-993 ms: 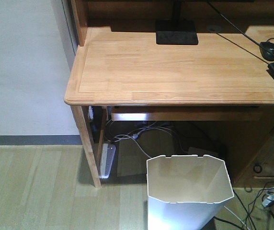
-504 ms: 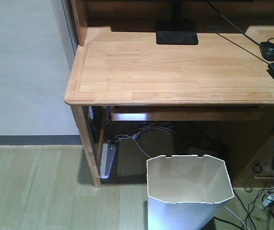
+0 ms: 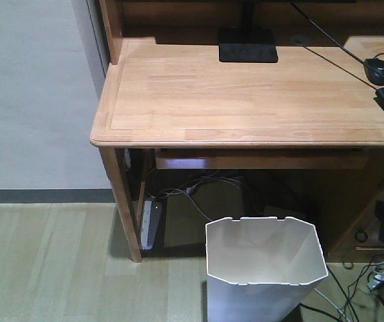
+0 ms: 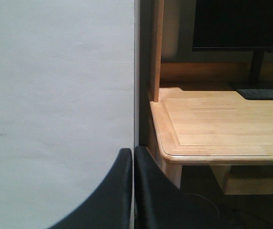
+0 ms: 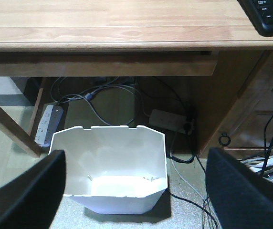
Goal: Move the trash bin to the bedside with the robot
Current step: 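Reach the right gripper down to the rim of the white bin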
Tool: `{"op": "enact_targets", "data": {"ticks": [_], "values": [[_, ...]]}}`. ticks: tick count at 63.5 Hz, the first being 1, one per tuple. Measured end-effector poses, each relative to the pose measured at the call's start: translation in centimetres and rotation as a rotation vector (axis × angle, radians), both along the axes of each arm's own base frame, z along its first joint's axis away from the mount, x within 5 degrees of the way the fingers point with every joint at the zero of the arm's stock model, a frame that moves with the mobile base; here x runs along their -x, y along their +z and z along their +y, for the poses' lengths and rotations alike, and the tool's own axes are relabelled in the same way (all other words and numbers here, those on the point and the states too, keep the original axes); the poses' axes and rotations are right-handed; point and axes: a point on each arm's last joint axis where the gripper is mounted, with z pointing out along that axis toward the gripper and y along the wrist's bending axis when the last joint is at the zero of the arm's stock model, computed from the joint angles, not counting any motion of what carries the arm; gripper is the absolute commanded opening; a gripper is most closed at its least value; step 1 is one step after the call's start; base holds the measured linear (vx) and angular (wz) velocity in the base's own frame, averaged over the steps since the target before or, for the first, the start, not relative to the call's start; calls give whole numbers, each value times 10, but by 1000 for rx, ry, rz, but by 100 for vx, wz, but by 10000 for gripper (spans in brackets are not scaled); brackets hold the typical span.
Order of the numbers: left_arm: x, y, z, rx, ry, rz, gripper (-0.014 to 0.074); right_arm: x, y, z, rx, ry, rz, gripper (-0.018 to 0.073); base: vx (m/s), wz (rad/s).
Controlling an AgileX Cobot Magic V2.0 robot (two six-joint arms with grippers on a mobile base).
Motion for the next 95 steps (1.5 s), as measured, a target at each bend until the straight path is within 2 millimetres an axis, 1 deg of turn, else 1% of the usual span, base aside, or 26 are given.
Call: {"op": "enact_targets", "data": {"ticks": [8, 14, 23, 28, 34, 44, 51, 52, 60, 65, 66, 68, 74, 85, 86, 88, 95], "values": [[0, 0, 0, 0, 0, 0, -6, -6, 2, 0, -4, -2, 35, 590, 0, 0], [0, 0, 0, 0, 0, 0, -6, -20, 6, 0, -7, -2, 100, 590, 0, 0], [0, 0, 0, 0, 0, 0, -6, -54, 8, -1, -8, -2, 202, 590, 0, 0], [0, 0, 0, 0, 0, 0, -6, -72, 3, -1, -8, -1, 258, 590, 0, 0], [0, 0, 0, 0, 0, 0, -6, -93, -9, -2, -2, 7, 322, 590, 0, 0], [0, 0, 0, 0, 0, 0, -6, -126, -39, -4, 18, 28, 402, 590, 0, 0], [0, 0, 0, 0, 0, 0, -6, -144, -68, -13, 5, 2, 481, 590, 0, 0], [0, 0, 0, 0, 0, 0, -6, -147, -75, -14, 2, 0, 503, 590, 0, 0], [0, 0, 0, 0, 0, 0, -6, -165, -109, -23, 0, 21, 595, 590, 0, 0], [0, 0, 0, 0, 0, 0, -6, -174, -128, -25, 9, 52, 637, 590, 0, 0], [0, 0, 0, 0, 0, 0, -6, -176, -134, -25, 9, 58, 654, 590, 0, -1], [0, 0, 0, 0, 0, 0, -6, -179, -140, -25, 14, 67, 660, 590, 0, -1], [0, 0, 0, 0, 0, 0, -6, -191, -168, -27, 26, 92, 697, 590, 0, -1], [0, 0, 0, 0, 0, 0, -6, -206, -214, -29, 29, 100, 745, 590, 0, 0], [0, 0, 0, 0, 0, 0, -6, -206, -220, -29, 28, 100, 757, 590, 0, 0], [0, 0, 0, 0, 0, 0, -6, -209, -225, -29, 28, 100, 760, 590, 0, 0], [0, 0, 0, 0, 0, 0, -6, -216, -253, -30, 28, 108, 792, 590, 0, 0]]}}
